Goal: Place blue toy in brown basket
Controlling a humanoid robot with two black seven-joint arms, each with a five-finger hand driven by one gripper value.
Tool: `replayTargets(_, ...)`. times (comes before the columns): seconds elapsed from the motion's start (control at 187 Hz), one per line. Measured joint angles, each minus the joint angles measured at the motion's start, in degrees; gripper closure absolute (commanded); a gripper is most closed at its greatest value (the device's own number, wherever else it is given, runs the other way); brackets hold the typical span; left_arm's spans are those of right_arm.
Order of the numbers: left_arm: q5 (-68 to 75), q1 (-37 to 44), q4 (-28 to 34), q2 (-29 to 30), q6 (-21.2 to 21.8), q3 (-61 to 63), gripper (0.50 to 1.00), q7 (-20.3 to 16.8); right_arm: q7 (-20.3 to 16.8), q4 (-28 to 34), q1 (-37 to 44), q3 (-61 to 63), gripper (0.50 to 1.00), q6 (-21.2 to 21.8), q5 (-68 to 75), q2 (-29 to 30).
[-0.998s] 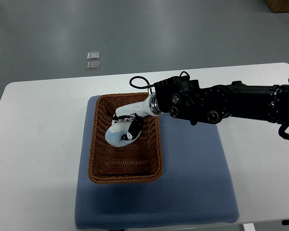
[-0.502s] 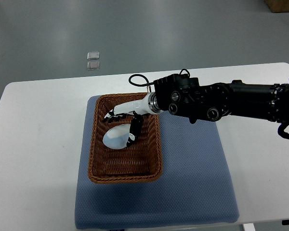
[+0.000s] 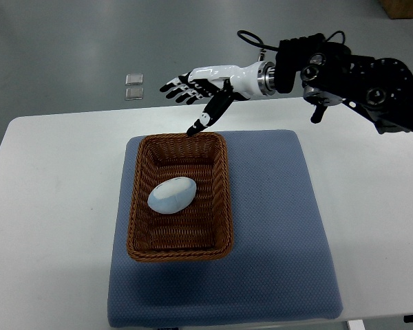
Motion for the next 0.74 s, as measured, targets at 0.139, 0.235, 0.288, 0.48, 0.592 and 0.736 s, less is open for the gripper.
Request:
replayTargets(0.139,0.0,0.0,-0.1,0.0,0.0,0.1,0.5,0.0,1.0,-0.5,-12.2,15.6,0.591,-1.0,8.7,-1.5)
replayTargets(0.235,0.0,0.0,-0.3,0.0,0.0,0.3,0.5,0.0,3.2,-1.8,-20.7,27.4,0.589,-2.7,12.3,-0.4)
replayTargets(0.288,0.0,0.0,-0.4,0.0,0.0,0.3,0.5,0.0,4.2,-2.7,-24.4,32.8,0.589,-3.1,13.7,1.1)
replayTargets(0.48,0.0,0.1,-0.3,0.0,-0.1,0.4,0.5,0.1,5.3,-7.6,-33.4,46.9,0.589,-3.4,18.1,9.0)
replayTargets(0.592,0.0,0.1,-0.1,0.0,-0.1,0.5,0.5,0.1,5.5,-10.6,-34.9,49.5,0.589,-3.4,18.8,11.3)
replayTargets(0.736,0.0,0.1,-0.2,0.0,0.0,0.5,0.5,0.1,6.5,-12.0,-35.4,51.0,0.589,-3.4,18.9,13.1)
